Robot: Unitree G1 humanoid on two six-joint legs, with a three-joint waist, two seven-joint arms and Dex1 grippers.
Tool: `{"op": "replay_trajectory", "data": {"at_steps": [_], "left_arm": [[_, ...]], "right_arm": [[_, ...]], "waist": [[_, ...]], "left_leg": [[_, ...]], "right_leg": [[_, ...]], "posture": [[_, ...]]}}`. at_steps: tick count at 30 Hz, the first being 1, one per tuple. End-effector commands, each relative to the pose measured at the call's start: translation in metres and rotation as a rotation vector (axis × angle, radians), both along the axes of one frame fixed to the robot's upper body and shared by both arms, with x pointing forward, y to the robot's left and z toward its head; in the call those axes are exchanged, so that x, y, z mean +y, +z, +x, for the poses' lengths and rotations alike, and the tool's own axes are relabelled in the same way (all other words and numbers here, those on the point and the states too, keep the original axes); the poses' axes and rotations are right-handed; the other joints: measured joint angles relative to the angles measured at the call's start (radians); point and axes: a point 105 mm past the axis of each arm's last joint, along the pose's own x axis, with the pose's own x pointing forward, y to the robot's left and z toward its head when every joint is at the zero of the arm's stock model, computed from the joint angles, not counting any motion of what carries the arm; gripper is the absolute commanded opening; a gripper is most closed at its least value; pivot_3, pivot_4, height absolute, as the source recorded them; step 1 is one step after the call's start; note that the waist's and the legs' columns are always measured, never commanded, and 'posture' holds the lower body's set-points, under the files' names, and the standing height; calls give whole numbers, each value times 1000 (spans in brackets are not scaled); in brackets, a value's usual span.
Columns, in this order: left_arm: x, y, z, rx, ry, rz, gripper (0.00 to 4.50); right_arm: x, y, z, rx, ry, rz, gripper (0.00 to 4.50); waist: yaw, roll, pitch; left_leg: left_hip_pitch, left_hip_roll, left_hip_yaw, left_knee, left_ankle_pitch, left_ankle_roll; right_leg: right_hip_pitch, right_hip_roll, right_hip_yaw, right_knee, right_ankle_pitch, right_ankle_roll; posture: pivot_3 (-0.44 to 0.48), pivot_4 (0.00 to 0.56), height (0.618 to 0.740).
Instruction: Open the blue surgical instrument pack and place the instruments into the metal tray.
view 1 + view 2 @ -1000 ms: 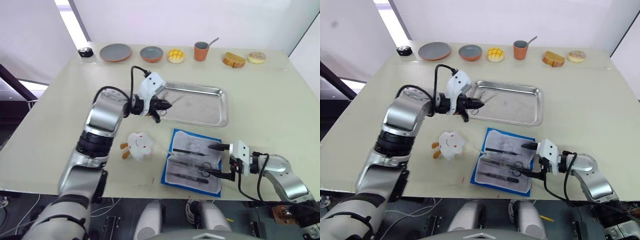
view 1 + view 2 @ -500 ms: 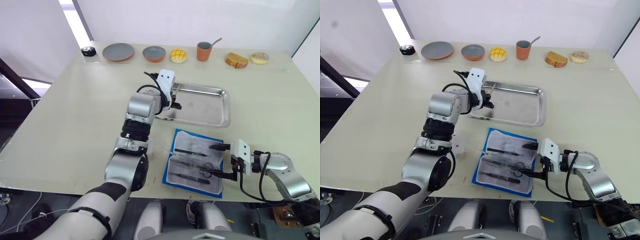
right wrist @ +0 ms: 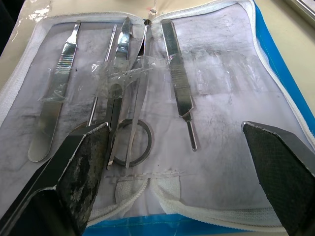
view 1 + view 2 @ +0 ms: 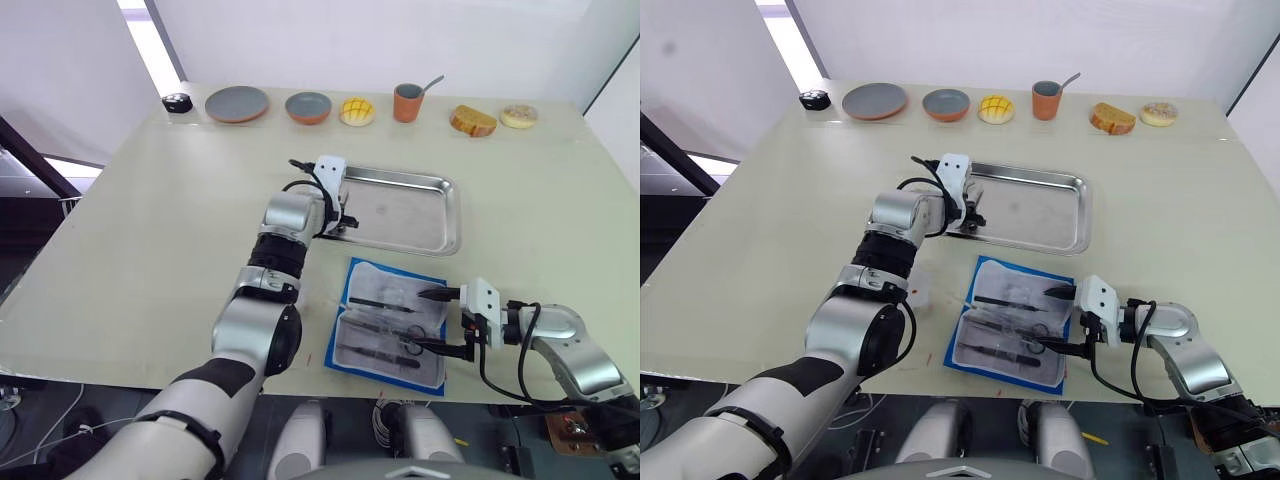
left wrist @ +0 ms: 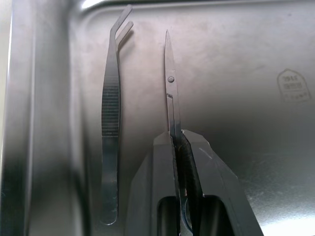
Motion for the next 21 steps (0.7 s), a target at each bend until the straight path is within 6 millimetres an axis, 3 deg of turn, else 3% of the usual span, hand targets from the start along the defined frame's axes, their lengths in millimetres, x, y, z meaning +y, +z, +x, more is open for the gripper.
{"op": "replay_trajectory", "data": {"at_steps": [1,5,8,11,18,21], "left_arm": [[-4,19,6,-57,-5,-16,70],[-3,18,6,-51,3,-15,70],[-2,19,6,-46,10,-17,1020],[-3,26,5,-53,9,-38,2420],[-29,61,-13,-118,-135,-214,2420],[-52,82,-45,-213,-384,-305,2420]], "right_arm": [[-21,-53,-20,211,-55,-165,4500],[-22,-54,-21,213,-57,-167,4500],[-22,-54,-22,215,-57,-166,4500],[-23,-54,-22,216,-57,-165,4500],[-22,-54,-22,214,-58,-160,4500],[-22,-52,-21,207,-59,-146,4500]], "waist": [[0,0,0],[0,0,0],[0,0,0],[0,0,0],[-1,0,0],[-2,1,0]], "left_leg": [[0,0,0,0,0,0],[0,-1,0,0,0,-1],[0,0,0,0,0,-1],[0,0,-1,0,0,-1],[-1,0,-1,0,2,-3],[-1,1,-1,-1,2,-5]], "right_leg": [[0,0,0,0,0,0],[0,0,0,0,0,0],[0,0,0,0,0,0],[0,0,0,0,0,0],[0,0,-1,0,0,0],[0,-1,-1,-1,0,0]], "posture": [[0,150,740],[0,150,740],[0,150,740],[0,150,740],[0,150,740],[0,150,740]]}}
